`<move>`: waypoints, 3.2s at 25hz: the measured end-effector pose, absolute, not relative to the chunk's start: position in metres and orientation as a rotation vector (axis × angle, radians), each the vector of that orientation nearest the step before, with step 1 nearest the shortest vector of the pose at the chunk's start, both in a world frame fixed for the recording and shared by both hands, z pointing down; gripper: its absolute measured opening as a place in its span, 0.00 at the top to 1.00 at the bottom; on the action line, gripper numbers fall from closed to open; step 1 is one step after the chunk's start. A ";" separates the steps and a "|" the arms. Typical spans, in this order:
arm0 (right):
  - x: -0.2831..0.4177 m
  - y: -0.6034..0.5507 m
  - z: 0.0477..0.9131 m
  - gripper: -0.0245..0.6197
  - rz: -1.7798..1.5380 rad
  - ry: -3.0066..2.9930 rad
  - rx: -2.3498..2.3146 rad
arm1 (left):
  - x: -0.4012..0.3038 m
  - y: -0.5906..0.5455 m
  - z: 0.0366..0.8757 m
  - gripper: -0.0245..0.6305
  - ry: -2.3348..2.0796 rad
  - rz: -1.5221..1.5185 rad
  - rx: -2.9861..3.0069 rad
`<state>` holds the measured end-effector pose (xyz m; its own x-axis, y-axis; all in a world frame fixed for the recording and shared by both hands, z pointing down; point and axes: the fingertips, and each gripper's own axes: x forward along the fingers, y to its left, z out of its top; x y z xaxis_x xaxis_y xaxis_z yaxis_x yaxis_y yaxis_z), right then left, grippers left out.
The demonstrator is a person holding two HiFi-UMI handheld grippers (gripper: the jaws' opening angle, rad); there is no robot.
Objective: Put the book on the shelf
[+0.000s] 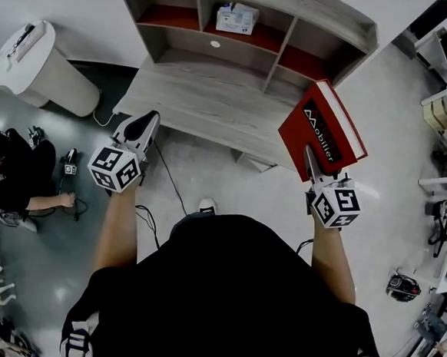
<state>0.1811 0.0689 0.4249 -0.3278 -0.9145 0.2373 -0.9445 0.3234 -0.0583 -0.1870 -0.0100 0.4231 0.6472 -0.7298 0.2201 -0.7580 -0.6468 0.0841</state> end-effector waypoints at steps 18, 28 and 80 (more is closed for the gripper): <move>0.141 0.046 0.419 0.70 0.283 -2.364 1.819 | -0.211 -0.069 0.426 0.93 -1.074 0.267 2.762; 0.130 0.042 0.422 0.70 0.301 -2.318 1.882 | -0.214 -0.084 0.433 0.93 -0.963 0.282 2.787; 0.174 -0.060 0.450 0.70 0.364 -2.325 1.879 | -0.179 -0.151 0.453 0.93 -0.939 0.371 2.723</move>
<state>0.1743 -0.0600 0.4500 -0.2161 -0.9438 0.2501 -0.9751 0.1955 -0.1049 -0.1786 -0.1509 0.4533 0.7616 -0.5680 0.3120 -0.6280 -0.7657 0.1392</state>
